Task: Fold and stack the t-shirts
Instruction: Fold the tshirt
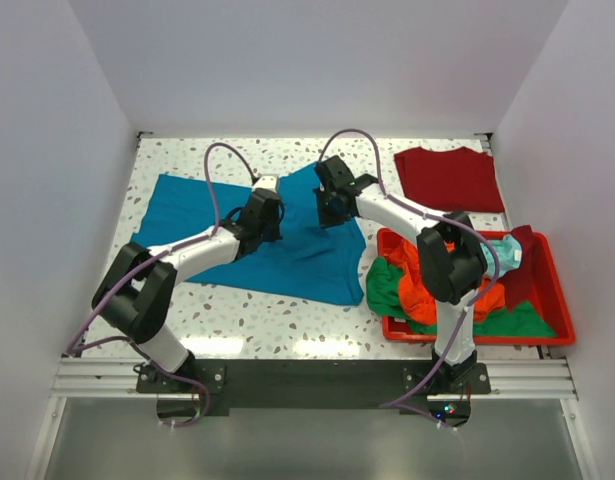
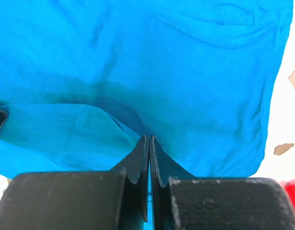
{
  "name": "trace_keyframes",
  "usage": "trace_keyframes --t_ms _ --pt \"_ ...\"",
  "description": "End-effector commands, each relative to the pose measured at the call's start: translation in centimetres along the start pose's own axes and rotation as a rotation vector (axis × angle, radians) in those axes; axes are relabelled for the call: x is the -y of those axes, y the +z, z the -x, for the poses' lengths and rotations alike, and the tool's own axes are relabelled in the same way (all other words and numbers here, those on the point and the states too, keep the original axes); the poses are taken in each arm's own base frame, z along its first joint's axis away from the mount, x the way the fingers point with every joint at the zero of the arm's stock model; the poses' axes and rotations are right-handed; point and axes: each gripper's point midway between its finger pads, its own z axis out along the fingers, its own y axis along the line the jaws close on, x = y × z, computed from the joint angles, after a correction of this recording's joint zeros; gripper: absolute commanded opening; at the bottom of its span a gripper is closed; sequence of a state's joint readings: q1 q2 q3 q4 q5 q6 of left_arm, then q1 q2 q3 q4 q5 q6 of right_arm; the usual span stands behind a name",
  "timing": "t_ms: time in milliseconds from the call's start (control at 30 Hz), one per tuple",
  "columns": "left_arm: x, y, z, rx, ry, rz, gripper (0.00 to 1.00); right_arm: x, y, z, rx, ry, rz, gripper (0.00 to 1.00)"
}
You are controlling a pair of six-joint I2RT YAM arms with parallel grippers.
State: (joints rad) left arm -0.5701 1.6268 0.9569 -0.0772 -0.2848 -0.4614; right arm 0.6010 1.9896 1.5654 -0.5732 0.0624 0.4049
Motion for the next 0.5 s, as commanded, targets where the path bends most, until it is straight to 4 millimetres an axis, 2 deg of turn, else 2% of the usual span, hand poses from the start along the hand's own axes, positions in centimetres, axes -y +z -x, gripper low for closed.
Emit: trace_keyframes --t_ms 0,467 --pt "0.0 -0.5 2.2 0.089 -0.036 0.018 0.0 -0.6 -1.1 3.1 0.099 0.034 0.001 0.0" --pt "-0.9 0.0 1.3 0.082 -0.025 0.057 0.0 -0.7 0.7 4.0 0.097 0.015 -0.013 0.0"
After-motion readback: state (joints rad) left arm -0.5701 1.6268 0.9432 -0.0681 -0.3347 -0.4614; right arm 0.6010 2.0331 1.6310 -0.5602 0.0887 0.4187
